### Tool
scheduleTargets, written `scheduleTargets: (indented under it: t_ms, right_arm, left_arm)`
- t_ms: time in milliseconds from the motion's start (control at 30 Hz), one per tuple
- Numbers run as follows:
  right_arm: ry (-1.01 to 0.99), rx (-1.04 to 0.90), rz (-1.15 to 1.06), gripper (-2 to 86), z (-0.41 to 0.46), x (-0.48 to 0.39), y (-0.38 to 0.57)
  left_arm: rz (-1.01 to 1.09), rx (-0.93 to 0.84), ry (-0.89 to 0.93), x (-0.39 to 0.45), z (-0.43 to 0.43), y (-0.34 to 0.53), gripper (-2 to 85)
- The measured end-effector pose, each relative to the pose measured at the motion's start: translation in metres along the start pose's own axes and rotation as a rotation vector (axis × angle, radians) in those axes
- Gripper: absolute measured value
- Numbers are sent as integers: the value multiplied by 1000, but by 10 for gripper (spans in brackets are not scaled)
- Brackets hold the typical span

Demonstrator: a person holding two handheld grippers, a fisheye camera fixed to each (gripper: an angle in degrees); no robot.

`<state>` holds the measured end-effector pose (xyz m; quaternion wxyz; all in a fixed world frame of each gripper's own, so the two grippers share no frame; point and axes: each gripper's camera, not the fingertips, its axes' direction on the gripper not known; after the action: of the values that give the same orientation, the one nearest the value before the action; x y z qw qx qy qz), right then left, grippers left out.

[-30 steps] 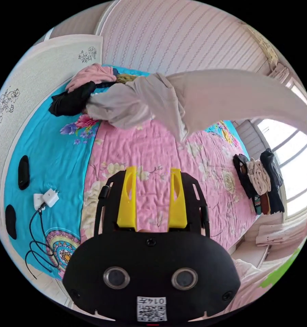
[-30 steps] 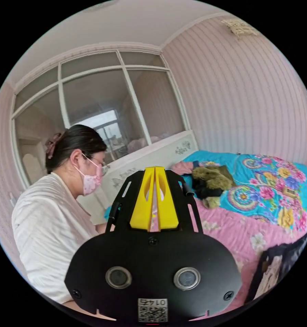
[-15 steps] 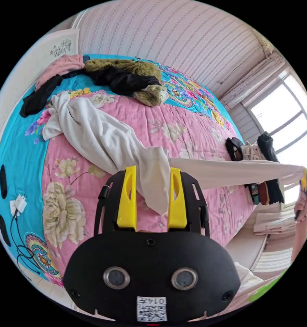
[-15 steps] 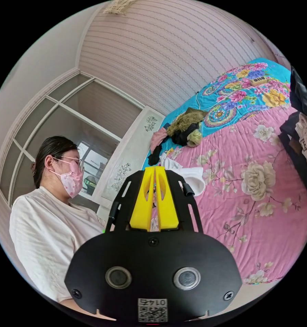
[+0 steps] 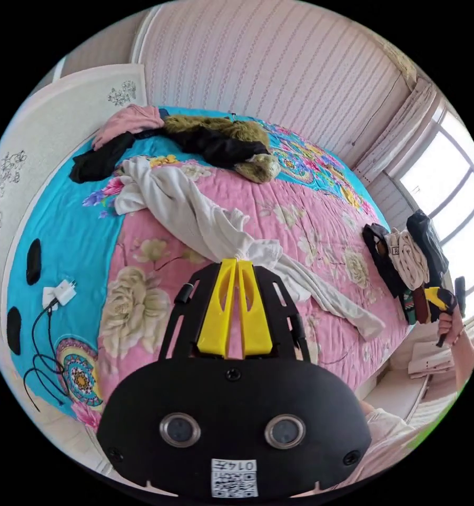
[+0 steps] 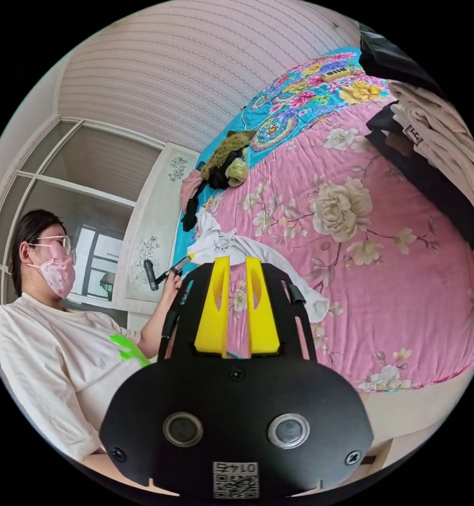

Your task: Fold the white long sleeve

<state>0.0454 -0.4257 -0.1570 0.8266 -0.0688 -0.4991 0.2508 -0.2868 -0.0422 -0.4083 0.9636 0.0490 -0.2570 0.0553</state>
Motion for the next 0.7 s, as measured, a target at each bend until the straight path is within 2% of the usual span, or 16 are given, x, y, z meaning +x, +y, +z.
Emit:
scheduleTargets:
  t_ms: [167, 300, 367, 433, 533, 700]
  right_arm:
    - [-25, -164, -143, 71, 97, -29, -35]
    - [-198, -381, -310, 74, 247, -93, -70]
    - [-188, -473, -379, 73, 314, -125, -76]
    - [-125, -562, -411, 67, 389, -150, -86]
    - [49, -582, -474, 63, 441, -176, -98]
    - [189, -499, -533, 65, 467, -206, -95]
  left_arm:
    - [-190, -45, -4, -46, -40, 69, -10]
    - [-248, -63, 19, -61, -52, 105, -9]
    - [-234, -58, 4, -61, -59, 112, -9]
    - [-231, -39, 20, -62, -68, 117, -9]
    - [-214, -20, 34, -63, -83, 122, -9]
    - [-159, -10, 29, -57, -105, 126, -9]
